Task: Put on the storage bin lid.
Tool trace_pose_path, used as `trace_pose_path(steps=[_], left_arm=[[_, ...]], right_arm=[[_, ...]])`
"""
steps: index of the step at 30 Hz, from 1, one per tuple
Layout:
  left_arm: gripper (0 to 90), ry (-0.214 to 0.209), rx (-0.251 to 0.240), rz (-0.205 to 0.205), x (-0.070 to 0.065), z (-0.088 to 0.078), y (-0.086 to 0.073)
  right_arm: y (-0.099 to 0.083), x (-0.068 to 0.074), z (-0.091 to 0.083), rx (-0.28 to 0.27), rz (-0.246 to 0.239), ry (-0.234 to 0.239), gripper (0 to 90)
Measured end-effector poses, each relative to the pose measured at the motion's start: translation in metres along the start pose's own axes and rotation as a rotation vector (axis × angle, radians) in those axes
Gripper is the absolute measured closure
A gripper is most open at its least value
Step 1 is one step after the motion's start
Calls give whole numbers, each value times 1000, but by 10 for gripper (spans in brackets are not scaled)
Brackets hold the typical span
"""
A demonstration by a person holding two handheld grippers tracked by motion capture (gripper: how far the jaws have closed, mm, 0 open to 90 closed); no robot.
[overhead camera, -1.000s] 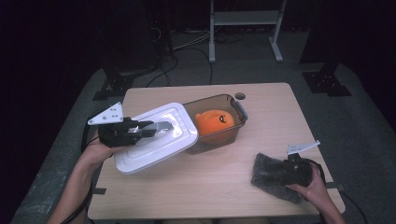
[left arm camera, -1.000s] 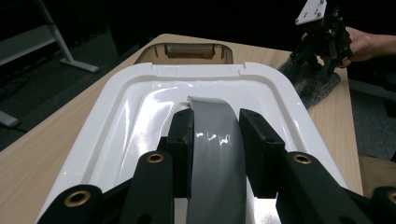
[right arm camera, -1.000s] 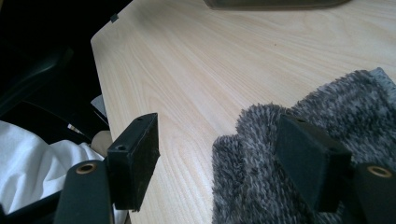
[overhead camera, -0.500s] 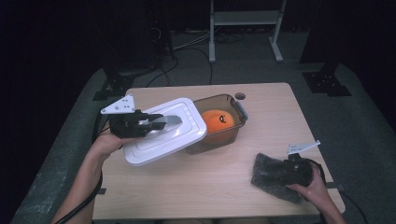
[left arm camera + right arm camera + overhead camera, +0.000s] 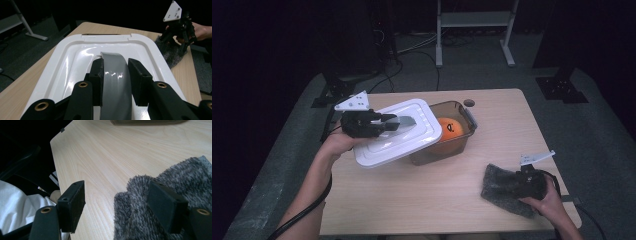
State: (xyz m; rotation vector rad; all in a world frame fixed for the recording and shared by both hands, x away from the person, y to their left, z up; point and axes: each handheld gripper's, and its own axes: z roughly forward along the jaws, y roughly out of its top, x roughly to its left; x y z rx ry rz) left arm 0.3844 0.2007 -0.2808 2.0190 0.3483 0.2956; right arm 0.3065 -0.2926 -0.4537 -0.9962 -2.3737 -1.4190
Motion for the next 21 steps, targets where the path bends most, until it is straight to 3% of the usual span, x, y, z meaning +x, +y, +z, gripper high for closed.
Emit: trace_pose_path(steps=[11,21], left_arm=[[668,-18,0,22,7,22,21],[668,-31,-1,6,15,44,23]], right_arm=[[1,2,-2,-9,-1,5,294],[2,3,-1,-10,-7,10,294]])
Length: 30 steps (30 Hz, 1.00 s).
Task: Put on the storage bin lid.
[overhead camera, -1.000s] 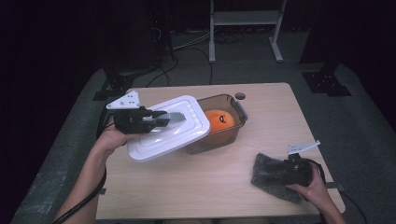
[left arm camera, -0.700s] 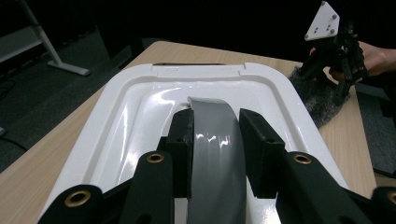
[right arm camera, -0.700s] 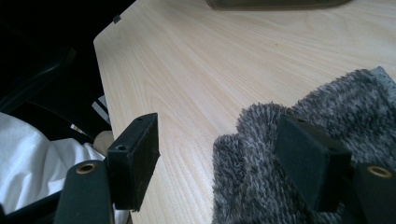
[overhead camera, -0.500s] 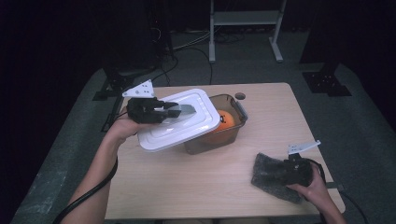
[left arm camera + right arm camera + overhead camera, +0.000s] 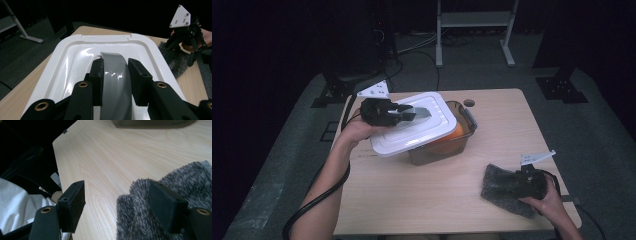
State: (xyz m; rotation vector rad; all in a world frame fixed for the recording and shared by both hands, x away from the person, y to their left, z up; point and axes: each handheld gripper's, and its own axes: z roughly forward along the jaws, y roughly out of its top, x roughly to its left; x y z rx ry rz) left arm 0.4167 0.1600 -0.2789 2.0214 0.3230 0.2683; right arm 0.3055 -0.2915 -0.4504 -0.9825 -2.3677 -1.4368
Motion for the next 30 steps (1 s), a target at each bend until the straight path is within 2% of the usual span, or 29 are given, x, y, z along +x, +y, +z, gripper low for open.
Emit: trace_pose_path(steps=[6,10,30], left_arm=[[668,-8,12,8,3,15,3],[668,-16,2,3,6,24,5],[668,-37,22,-8,16,59,8]], right_arm=[[1,0,0,-7,-4,6,294],[0,0,0,-4,-2,7,294],[0,0,-2,-7,-4,9,294]])
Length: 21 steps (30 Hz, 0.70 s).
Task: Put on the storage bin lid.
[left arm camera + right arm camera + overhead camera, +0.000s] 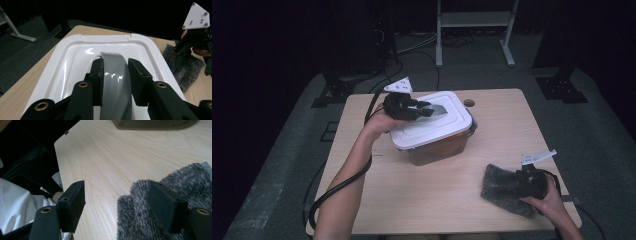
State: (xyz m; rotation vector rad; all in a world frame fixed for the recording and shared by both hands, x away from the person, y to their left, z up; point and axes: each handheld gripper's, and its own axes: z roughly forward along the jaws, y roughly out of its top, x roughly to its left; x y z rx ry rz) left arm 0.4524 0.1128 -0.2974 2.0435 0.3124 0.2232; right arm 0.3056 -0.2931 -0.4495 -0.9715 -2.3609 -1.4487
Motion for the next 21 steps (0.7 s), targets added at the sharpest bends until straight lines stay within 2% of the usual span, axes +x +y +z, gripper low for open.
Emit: trace_pose_path(steps=[21], left_arm=[[667,-4,12,-6,5,24,-5]], right_arm=[[0,0,-1,0,-1,3,295]])
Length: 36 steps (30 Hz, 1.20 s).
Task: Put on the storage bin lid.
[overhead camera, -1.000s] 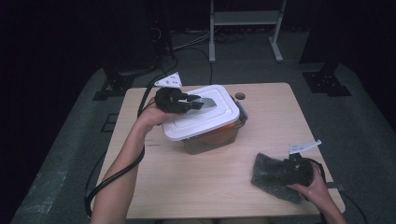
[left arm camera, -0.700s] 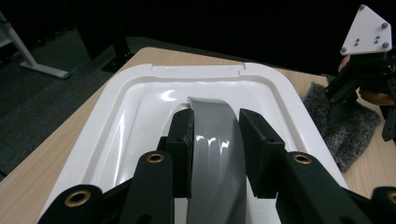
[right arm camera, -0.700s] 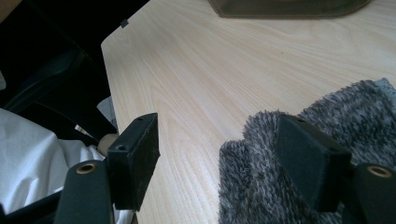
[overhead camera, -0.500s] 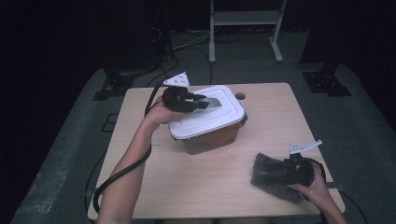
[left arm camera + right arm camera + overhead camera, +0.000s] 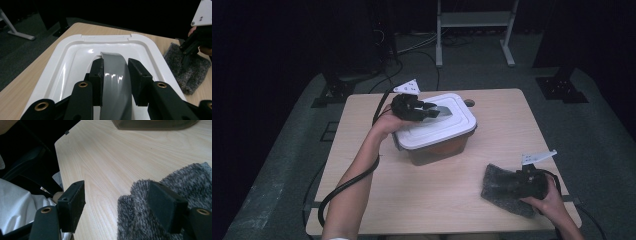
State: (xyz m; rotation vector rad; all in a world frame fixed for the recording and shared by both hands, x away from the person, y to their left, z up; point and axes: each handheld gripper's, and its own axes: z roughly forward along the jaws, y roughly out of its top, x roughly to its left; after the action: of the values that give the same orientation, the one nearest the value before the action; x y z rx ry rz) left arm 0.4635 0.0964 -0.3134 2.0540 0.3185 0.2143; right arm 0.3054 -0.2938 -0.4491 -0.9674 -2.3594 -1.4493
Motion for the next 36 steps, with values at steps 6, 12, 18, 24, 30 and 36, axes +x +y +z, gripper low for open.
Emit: trace_pose_path(steps=[6,12,18,24,30,36], left_arm=[[667,-10,6,1,2,6,-4],[667,-11,29,-2,3,12,-8],[668,-13,48,0,4,16,-10],[667,-14,84,6,3,21,-10],[667,-14,96,-2,4,24,-12],[667,-14,110,3,6,25,-12]], right_arm=[[0,0,0,0,-1,1,295],[0,0,0,0,0,0,294],[-1,0,0,-1,0,0,295],[-1,0,-1,-3,0,0,295],[-1,0,-1,-2,0,-1,295],[-1,0,-1,-1,0,0,295]])
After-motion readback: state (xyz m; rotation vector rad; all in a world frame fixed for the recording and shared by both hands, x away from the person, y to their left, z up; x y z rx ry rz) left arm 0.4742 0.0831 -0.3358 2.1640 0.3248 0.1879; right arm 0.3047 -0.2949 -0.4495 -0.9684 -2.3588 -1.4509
